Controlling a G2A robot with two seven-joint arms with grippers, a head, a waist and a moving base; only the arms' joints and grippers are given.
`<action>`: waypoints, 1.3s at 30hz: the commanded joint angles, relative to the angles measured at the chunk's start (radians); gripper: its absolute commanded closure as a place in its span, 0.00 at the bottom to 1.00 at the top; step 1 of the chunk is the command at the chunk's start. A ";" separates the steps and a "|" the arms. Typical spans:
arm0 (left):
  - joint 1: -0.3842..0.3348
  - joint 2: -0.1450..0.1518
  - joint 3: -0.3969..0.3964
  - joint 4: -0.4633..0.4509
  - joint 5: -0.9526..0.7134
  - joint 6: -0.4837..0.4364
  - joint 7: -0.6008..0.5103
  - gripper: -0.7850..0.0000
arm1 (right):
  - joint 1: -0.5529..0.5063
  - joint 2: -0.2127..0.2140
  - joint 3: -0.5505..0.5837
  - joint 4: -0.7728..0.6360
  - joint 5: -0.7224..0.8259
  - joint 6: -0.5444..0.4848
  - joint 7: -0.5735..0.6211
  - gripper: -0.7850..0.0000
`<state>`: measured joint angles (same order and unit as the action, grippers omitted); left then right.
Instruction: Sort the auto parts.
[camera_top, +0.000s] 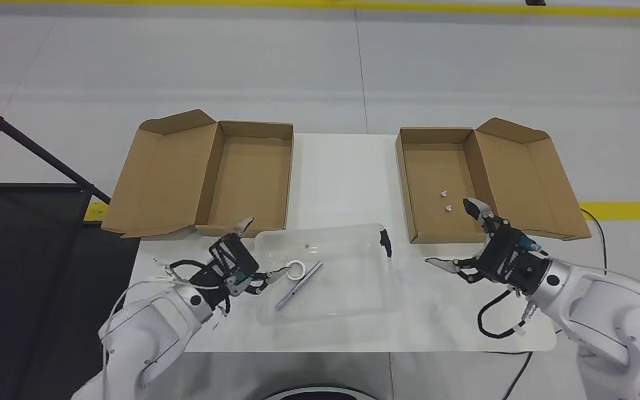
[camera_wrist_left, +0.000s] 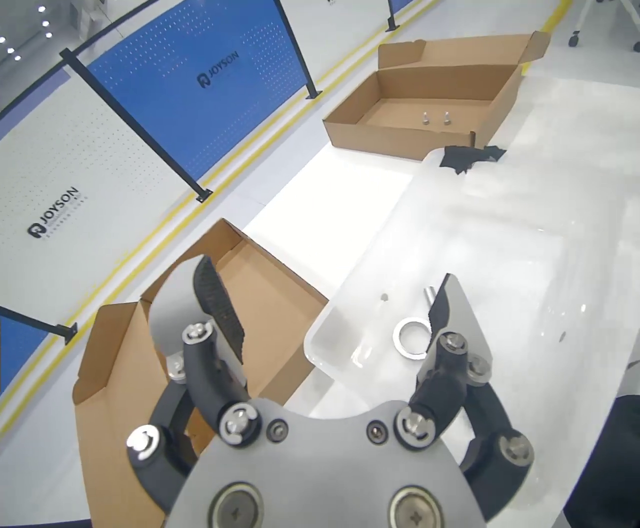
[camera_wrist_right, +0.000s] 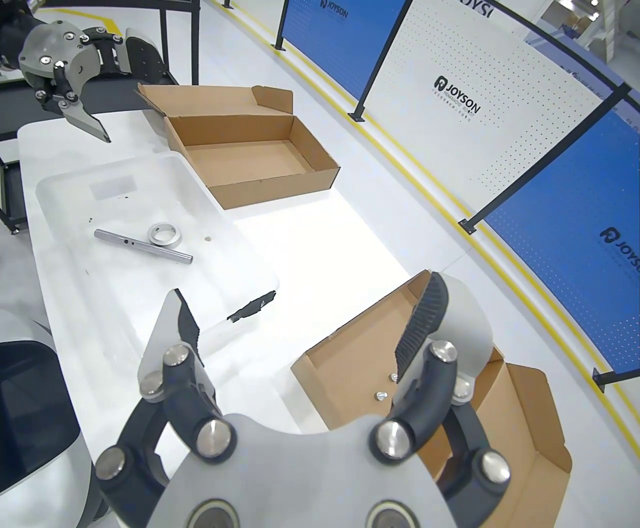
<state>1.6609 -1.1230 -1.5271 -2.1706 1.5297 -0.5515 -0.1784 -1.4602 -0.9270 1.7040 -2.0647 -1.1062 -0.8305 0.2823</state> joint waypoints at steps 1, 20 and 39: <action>-0.010 0.002 -0.002 -0.013 -0.033 -0.037 -0.074 0.00 | 0.000 0.000 0.000 0.000 0.000 0.000 0.000 0.00; -0.333 0.006 0.159 -0.095 -0.417 -0.077 -0.864 0.00 | 0.000 0.000 0.000 0.000 0.000 0.000 0.000 0.00; -0.575 0.058 0.373 0.035 -0.735 0.115 -1.206 0.00 | 0.000 0.000 0.000 0.000 0.000 0.000 0.000 0.00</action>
<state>1.1128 -1.0725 -1.1745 -2.1451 0.8246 -0.4594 -1.3620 -1.4602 -0.9270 1.7040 -2.0647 -1.1063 -0.8305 0.2823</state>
